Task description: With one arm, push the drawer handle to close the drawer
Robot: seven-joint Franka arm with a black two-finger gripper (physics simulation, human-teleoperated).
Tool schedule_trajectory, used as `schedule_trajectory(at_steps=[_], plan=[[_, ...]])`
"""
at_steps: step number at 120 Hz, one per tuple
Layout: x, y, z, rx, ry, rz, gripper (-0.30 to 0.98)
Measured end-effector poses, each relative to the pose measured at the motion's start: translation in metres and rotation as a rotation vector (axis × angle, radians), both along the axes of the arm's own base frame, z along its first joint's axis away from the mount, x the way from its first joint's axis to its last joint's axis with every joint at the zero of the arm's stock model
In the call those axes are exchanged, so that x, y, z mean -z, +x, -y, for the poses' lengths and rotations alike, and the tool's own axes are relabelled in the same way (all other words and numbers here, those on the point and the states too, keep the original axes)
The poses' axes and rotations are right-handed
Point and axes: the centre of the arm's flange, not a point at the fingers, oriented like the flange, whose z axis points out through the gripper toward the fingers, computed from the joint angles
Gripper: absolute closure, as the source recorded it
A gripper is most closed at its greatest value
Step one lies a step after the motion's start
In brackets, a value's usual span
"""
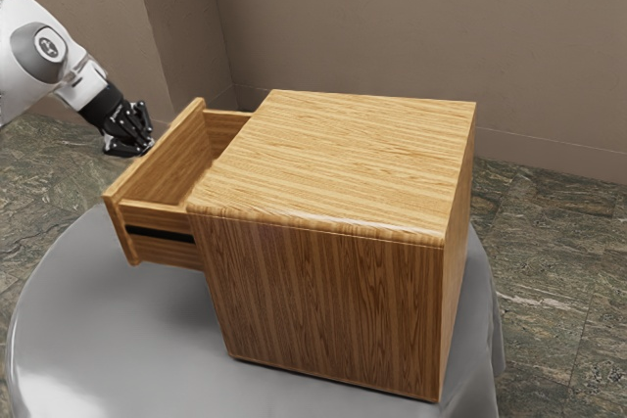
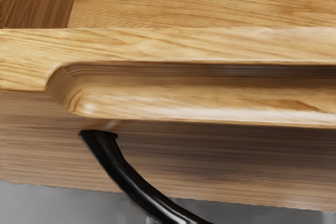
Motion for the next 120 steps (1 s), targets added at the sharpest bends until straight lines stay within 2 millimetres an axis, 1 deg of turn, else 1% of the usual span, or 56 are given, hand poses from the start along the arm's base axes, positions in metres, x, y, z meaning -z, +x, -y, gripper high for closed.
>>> schedule_trajectory(at_steps=[23, 41, 49, 61, 69, 91, 120], plan=[[-0.002, 0.01, 0.028, 0.033, -0.019, 0.007, 0.79], [-0.009, 0.017, 0.042, 0.044, -0.038, 0.024, 0.79], [-0.007, 0.02, 0.047, 0.044, -0.049, 0.023, 0.79], [0.004, 0.025, 0.053, 0.041, -0.073, 0.008, 0.79], [0.008, 0.027, 0.056, 0.036, -0.088, 0.006, 0.79], [0.007, 0.032, 0.073, 0.042, -0.121, 0.011, 0.79], [0.005, 0.038, 0.108, 0.07, -0.149, 0.009, 0.79]])
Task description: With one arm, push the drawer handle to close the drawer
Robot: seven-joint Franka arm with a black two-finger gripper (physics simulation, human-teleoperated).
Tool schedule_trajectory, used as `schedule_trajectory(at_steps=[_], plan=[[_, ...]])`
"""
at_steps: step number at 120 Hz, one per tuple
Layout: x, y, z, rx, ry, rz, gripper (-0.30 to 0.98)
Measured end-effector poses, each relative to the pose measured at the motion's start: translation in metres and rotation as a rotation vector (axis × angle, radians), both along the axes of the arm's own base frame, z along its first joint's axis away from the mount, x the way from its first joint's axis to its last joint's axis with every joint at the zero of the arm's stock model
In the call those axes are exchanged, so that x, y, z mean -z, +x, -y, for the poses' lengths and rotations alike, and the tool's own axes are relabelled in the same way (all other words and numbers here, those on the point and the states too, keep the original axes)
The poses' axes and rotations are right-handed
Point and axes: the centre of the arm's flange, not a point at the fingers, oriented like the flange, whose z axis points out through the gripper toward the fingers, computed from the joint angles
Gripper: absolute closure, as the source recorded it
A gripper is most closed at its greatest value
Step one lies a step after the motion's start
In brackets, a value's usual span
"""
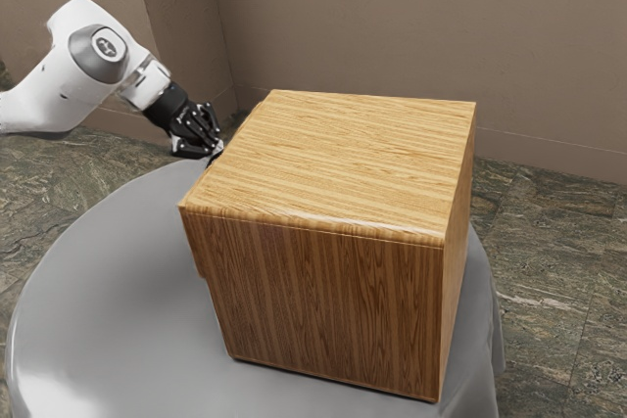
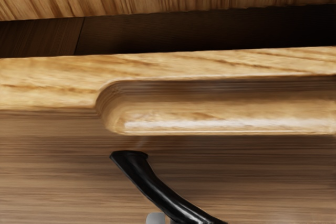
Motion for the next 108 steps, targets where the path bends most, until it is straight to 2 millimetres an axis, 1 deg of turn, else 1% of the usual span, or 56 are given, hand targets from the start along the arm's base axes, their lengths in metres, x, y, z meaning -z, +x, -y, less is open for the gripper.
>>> schedule_trajectory(at_steps=[17, 30, 49, 55, 59, 75, 79, 85, 89, 95, 100, 104, 108], plan=[[-0.002, 0.006, 0.014, 0.003, -0.002, 0.004, 0.79], [-0.003, 0.015, 0.023, 0.001, -0.001, 0.009, 0.79], [0.001, 0.022, 0.028, -0.015, -0.003, 0.003, 0.79], [-0.002, 0.019, 0.026, -0.024, -0.006, 0.003, 0.78], [-0.005, 0.007, 0.022, -0.035, -0.014, -0.001, 0.79], [-0.037, -0.056, -0.018, -0.104, -0.034, 0.027, 0.79], [-0.049, -0.07, -0.028, -0.106, -0.002, 0.044, 0.79], [-0.073, -0.088, -0.037, -0.096, 0.075, 0.068, 0.77], [-0.087, -0.096, -0.041, -0.095, 0.126, 0.08, 0.69], [-0.117, -0.103, -0.049, -0.109, 0.197, 0.097, 0.58], [-0.139, -0.108, -0.063, -0.149, 0.238, 0.084, 0.48], [-0.152, -0.113, -0.075, -0.19, 0.261, 0.054, 0.42], [-0.165, -0.117, -0.081, -0.226, 0.289, 0.02, 0.36]])
